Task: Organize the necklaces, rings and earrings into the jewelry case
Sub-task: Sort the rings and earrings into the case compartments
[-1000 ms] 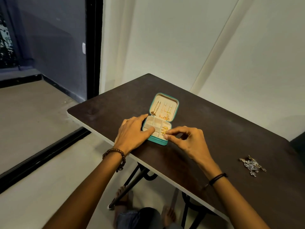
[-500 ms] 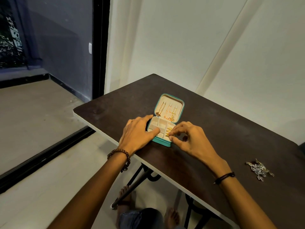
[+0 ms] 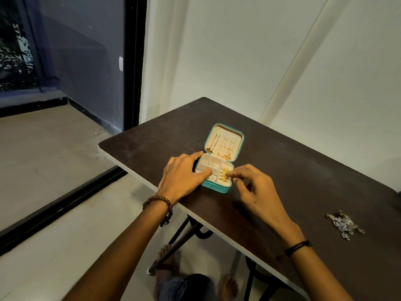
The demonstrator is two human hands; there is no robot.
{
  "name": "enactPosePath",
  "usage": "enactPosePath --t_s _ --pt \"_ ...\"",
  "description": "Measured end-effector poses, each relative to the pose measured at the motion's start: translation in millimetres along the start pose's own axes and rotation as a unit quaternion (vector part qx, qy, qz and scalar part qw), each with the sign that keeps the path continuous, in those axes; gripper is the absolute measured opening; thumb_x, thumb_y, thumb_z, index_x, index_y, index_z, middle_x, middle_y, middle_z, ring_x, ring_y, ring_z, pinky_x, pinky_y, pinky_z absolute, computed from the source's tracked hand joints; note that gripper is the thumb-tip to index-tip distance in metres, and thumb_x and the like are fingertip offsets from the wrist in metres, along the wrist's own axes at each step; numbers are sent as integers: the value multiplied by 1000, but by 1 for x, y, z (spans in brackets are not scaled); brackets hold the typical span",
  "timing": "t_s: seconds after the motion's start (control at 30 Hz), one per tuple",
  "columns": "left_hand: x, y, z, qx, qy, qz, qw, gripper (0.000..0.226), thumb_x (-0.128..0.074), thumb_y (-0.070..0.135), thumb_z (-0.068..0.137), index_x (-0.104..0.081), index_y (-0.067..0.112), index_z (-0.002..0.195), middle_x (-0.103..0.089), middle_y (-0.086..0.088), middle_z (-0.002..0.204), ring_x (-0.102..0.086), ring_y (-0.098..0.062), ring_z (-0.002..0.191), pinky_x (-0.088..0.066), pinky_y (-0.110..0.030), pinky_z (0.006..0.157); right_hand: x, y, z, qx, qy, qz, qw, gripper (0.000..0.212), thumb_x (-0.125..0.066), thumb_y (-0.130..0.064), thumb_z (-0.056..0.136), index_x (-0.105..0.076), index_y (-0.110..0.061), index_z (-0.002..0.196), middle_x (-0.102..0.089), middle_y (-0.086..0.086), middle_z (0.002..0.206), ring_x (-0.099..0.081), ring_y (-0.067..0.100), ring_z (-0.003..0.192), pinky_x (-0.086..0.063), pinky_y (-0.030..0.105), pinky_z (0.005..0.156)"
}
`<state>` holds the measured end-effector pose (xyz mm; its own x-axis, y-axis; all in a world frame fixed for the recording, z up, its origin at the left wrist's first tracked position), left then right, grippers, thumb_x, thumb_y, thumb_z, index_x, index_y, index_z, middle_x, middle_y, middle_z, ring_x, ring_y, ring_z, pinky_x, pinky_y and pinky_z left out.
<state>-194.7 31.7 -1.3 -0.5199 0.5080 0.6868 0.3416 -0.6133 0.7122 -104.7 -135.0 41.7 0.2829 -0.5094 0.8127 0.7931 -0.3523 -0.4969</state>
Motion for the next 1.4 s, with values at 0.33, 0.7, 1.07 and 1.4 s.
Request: enactPosePath --t_s 0.33,0.7,1.07,1.4 --pt "-1 -2 1 2 2 5 1000 66 -58 53 92 -37 33 151 -56 -2 135 -47 -23 126 -45 -38 99 -17 -8 -13 86 -17 -158 984 29 -58 -17 98 -64 -26 125 -52 1 132 -52 16 121 -62 31 70" --pt "16 21 -14 -94 105 -10 990 38 -64 36 92 -61 27 129 -57 9 139 -43 -4 127 -26 -25 104 17 1 -31 7 68 -12 998 21 -57 -15 98 -69 -27 112 -58 -13 111 -56 1 95 -52 18 75" --pt "-67 166 -48 -254 -16 -84 963 18 -64 21 92 -73 28 106 -62 14 106 -51 0 108 -43 -20 89 101 64 -90 -72 176 46 981 17 -66 -12 95 -75 -25 101 -67 -18 102 -63 2 90 -49 19 68" --pt "-199 226 -23 -196 -163 -55 965 18 -59 26 95 -70 35 106 -60 6 118 -54 -11 113 -48 -35 95 179 178 -139 -206 253 -2 945 15 -67 -14 94 -75 -25 100 -71 -15 99 -64 0 90 -52 18 76"
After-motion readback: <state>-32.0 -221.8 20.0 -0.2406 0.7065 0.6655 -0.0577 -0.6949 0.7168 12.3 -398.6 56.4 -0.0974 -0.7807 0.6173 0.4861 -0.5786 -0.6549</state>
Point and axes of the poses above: each hand's wrist, its own z-axis towards the middle knuckle, its own x-axis out of the back of the hand, y = z × x, the point moved 9 cm from there along z, towards the middle knuckle
